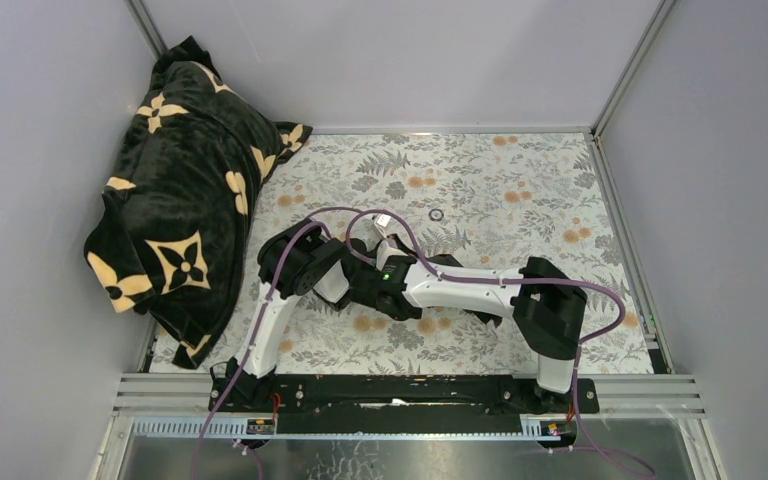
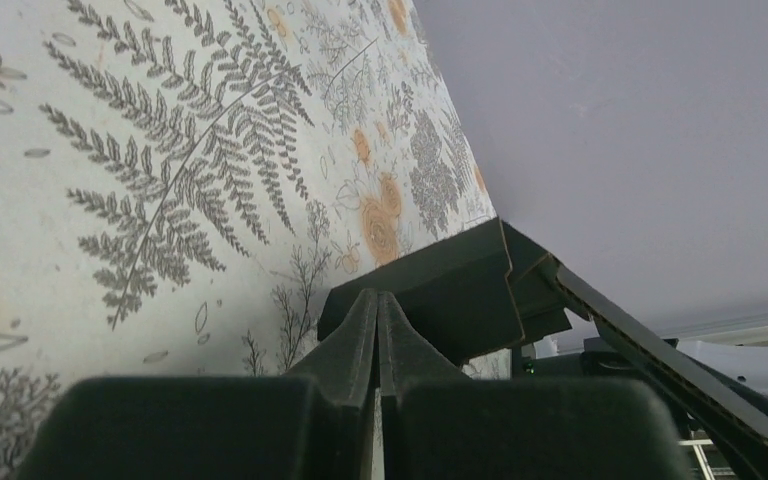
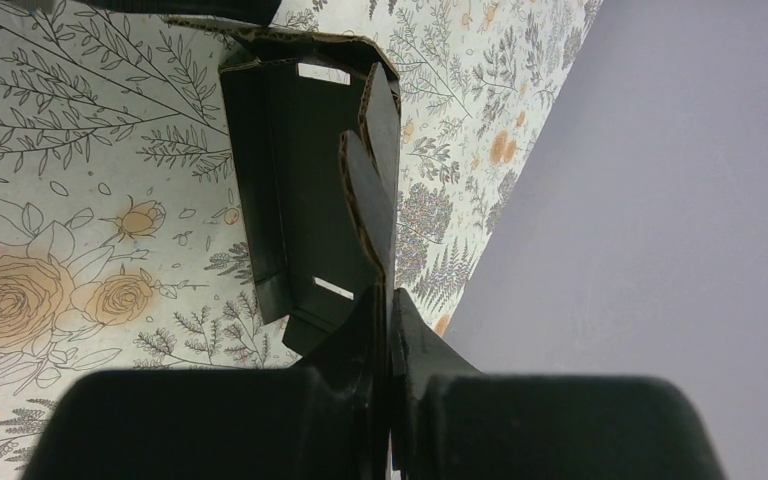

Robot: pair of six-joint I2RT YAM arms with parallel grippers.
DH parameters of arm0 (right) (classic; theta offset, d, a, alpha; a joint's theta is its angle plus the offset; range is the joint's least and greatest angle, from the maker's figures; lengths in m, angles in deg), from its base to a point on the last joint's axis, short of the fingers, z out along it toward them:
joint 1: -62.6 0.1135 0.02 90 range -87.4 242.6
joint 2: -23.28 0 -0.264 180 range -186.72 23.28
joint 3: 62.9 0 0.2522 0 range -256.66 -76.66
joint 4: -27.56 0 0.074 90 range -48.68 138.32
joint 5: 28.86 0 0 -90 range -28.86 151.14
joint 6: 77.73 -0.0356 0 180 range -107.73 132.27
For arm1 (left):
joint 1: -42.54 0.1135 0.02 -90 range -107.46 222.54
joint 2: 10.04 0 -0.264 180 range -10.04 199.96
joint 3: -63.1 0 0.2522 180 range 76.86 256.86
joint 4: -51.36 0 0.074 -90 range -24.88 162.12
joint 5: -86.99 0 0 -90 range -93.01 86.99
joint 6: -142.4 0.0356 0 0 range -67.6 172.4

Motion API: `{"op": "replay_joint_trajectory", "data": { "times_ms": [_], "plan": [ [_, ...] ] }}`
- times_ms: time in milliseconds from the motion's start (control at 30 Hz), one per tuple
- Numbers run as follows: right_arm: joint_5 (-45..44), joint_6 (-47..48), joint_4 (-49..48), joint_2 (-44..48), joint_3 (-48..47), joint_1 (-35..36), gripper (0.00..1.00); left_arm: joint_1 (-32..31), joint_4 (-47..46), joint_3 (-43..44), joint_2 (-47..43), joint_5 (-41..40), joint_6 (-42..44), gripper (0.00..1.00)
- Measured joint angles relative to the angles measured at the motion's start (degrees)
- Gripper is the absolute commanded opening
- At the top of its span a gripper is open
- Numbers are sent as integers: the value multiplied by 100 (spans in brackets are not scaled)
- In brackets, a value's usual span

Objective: Fold the paper box
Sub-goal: Fold the paper box at the center of the board.

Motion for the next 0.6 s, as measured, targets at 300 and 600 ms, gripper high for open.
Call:
{"op": "replay_joint_trajectory", "data": {
  "times_ms": [300,600],
  "plan": [
    [-109,-17,24,-179,0,0,0,-83,-11,-308,-345,2,105,6],
    [-109,-17,22,-186,0,0,0,-247,-37,-330,-372,0,140,6]
  ]
}}
